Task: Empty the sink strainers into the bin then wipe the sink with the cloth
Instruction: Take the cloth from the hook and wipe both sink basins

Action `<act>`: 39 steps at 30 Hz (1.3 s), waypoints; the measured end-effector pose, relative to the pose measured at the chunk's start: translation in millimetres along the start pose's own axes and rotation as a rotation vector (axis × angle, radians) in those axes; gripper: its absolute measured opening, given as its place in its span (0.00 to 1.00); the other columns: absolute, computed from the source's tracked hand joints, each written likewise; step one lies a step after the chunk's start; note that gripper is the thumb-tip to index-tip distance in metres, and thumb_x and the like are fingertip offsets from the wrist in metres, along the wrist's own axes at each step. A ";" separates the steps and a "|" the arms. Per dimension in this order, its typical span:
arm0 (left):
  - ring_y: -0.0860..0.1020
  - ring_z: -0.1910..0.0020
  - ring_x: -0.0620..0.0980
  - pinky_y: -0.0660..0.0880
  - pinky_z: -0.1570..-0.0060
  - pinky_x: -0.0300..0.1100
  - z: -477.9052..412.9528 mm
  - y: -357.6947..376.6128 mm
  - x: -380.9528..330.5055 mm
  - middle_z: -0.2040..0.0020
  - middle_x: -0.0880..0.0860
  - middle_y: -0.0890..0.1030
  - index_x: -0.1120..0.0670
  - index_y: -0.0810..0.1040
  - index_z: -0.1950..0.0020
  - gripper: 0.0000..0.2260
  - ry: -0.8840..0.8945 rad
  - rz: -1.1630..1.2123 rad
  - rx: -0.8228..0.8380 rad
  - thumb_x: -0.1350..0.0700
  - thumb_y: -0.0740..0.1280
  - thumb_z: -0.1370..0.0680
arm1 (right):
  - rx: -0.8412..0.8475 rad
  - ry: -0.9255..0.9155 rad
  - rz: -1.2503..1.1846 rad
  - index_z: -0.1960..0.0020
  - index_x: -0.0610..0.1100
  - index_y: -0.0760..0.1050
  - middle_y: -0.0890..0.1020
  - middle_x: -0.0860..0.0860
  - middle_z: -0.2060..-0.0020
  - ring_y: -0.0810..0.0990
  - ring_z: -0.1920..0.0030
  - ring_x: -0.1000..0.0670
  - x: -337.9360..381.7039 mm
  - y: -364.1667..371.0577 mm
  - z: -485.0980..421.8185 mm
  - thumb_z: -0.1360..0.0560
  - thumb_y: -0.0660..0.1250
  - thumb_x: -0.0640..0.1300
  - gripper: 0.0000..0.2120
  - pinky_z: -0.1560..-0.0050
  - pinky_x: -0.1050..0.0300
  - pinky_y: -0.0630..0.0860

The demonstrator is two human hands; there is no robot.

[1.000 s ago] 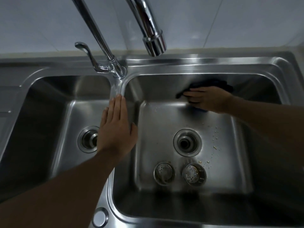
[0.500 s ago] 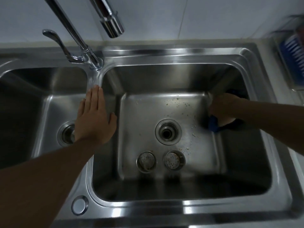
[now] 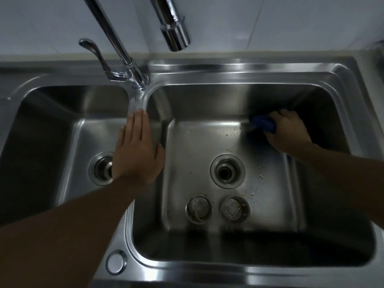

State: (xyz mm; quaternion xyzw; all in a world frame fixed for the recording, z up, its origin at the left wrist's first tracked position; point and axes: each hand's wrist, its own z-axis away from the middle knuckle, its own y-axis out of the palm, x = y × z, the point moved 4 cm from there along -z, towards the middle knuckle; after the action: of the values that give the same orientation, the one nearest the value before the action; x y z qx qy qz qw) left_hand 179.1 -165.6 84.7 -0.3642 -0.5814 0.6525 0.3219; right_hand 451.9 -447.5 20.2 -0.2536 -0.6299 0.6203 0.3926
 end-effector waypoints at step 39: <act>0.46 0.18 0.54 0.48 0.20 0.52 -2.5 6.4 3.1 0.17 0.56 0.48 0.58 0.46 0.18 0.37 -0.016 -0.013 -0.013 0.45 0.58 0.21 | 0.157 -0.205 -0.029 0.22 0.55 0.62 0.62 0.46 0.23 0.57 0.25 0.33 195.5 123.0 -10.4 0.27 0.67 0.60 0.35 0.30 0.38 0.61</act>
State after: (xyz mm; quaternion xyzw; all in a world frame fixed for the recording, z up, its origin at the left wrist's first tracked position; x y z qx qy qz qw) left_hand 179.7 -162.4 77.9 -0.3572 -0.5907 0.6493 0.3191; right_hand 329.6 -271.2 -66.0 -0.1482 -0.6200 0.6845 0.3538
